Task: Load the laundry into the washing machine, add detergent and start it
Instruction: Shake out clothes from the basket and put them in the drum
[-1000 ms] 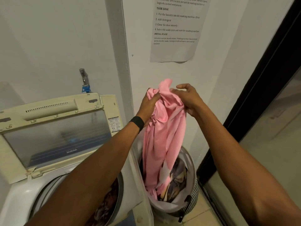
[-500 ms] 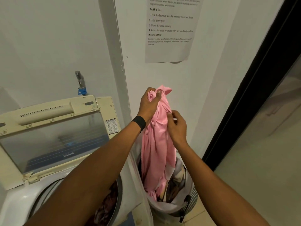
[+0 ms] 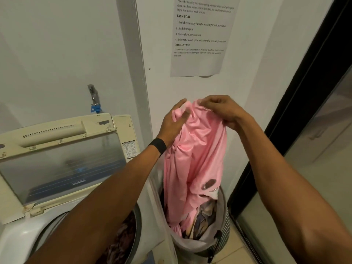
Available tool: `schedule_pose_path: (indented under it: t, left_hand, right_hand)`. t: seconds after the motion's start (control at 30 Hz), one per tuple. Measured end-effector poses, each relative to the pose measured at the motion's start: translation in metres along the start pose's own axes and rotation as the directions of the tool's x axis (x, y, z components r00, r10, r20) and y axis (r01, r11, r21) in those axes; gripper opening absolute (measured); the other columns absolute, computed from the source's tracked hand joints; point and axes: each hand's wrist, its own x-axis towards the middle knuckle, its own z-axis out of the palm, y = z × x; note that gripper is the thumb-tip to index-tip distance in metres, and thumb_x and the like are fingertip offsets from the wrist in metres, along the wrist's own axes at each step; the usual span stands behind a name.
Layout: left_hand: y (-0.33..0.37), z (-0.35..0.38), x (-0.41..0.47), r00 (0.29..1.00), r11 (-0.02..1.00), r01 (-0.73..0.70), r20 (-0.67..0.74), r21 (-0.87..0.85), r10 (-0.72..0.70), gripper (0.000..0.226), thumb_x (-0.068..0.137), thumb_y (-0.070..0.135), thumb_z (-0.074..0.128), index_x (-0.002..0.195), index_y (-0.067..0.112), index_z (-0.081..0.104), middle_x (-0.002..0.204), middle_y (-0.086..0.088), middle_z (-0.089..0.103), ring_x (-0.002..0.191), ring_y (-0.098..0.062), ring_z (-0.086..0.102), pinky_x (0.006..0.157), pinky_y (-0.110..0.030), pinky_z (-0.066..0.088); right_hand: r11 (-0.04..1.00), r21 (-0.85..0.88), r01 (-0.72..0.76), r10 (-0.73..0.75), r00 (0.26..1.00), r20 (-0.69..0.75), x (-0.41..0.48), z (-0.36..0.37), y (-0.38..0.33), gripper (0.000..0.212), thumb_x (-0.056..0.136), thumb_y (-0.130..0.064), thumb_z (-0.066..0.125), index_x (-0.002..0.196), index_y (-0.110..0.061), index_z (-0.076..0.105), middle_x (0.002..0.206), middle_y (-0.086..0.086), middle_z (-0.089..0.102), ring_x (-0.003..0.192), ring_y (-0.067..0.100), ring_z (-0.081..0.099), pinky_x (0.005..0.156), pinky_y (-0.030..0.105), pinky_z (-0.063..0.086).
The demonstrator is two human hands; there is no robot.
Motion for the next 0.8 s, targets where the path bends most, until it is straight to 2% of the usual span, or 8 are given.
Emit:
schedule_pose_path:
  t: [0.07,0.17,0.23,0.33,0.43,0.57,0.7,0.8]
  left_hand:
    - [0.004,0.012,-0.002,0.995,0.998,0.047,0.086,-0.03,-0.045,0.054,0.091,0.048,0.075,0.139,0.029,0.059,0.136,0.006,0.067,0.125,-0.011,0.063,0.106,-0.032,0.052]
    - [0.004,0.015,-0.001,0.997,0.998,0.069,-0.015,-0.011,-0.069,0.038,0.092,0.036,0.077,0.124,0.017,0.068,0.115,-0.001,0.076,0.107,-0.018,0.073,0.096,-0.038,0.059]
    - [-0.001,0.011,0.001,0.992,0.998,0.068,-0.106,-0.016,-0.07,0.026,0.097,0.031,0.073,0.115,0.013,0.07,0.104,-0.003,0.077,0.098,-0.019,0.074,0.088,-0.037,0.061]
    - [-0.004,0.006,0.004,0.986,0.998,0.058,-0.16,0.005,-0.057,0.024,0.1,0.032,0.068,0.103,0.008,0.07,0.084,0.004,0.07,0.077,-0.008,0.066,0.073,-0.024,0.051]
    - [-0.005,-0.002,0.005,0.98,0.995,0.098,-0.177,0.029,-0.091,0.029,0.1,0.038,0.067,0.088,0.011,0.064,0.067,0.01,0.056,0.063,-0.007,0.051,0.063,-0.022,0.042]
    - [-0.012,-0.019,0.004,0.971,0.995,0.094,-0.223,0.045,-0.082,0.053,0.091,0.056,0.07,0.08,0.008,0.053,0.07,-0.004,0.039,0.064,-0.016,0.037,0.063,-0.029,0.032]
    - [-0.01,-0.028,0.004,0.965,0.996,0.074,-0.255,0.051,-0.059,0.055,0.086,0.06,0.074,0.081,0.008,0.058,0.066,-0.005,0.047,0.061,-0.016,0.044,0.062,-0.029,0.038]
    - [-0.001,-0.014,0.004,0.992,0.993,0.038,-0.124,0.116,-0.024,0.051,0.084,0.054,0.079,0.106,0.009,0.069,0.092,-0.004,0.071,0.08,-0.017,0.066,0.075,-0.032,0.052]
  right_hand:
    - [0.998,0.056,0.0,-0.003,0.999,0.053,0.003,0.021,0.0,0.021,0.092,-0.024,0.077,0.1,-0.005,0.079,0.1,0.008,0.079,0.091,0.02,0.074,0.088,0.039,0.06]
    - [0.986,0.122,0.115,-0.099,0.987,-0.127,-0.004,0.043,0.013,0.026,0.092,-0.029,0.076,0.104,-0.006,0.076,0.094,0.004,0.077,0.083,0.011,0.072,0.079,0.029,0.057]
    - [0.983,-0.025,0.183,-0.183,0.949,-0.255,-0.016,0.051,0.033,0.033,0.092,-0.039,0.075,0.117,-0.018,0.068,0.102,-0.006,0.073,0.086,0.001,0.068,0.075,0.019,0.054]
    - [0.976,-0.192,0.101,-0.134,0.977,-0.168,-0.036,0.058,0.086,0.041,0.094,-0.045,0.071,0.126,-0.027,0.054,0.112,-0.012,0.064,0.093,0.003,0.064,0.075,0.02,0.053]
    - [0.917,-0.396,0.038,-0.069,0.995,-0.067,-0.045,0.048,0.142,0.021,0.101,-0.039,0.062,0.106,-0.019,0.063,0.094,-0.006,0.067,0.083,0.018,0.064,0.071,0.03,0.045]
    - [0.877,-0.481,0.013,-0.097,0.984,-0.151,-0.044,0.012,0.141,0.024,0.101,-0.034,0.062,0.082,-0.02,0.062,0.071,-0.007,0.06,0.071,0.018,0.057,0.062,0.027,0.04]
    - [0.936,-0.321,0.144,-0.211,0.96,-0.184,-0.037,-0.019,0.085,0.01,0.094,-0.024,0.074,0.093,-0.015,0.07,0.074,0.002,0.066,0.066,0.011,0.055,0.062,0.026,0.043]
    - [0.983,-0.038,0.18,-0.184,0.957,-0.225,-0.03,-0.005,0.044,0.018,0.091,-0.013,0.077,0.097,-0.005,0.063,0.065,-0.001,0.06,0.053,0.01,0.048,0.049,0.021,0.039]
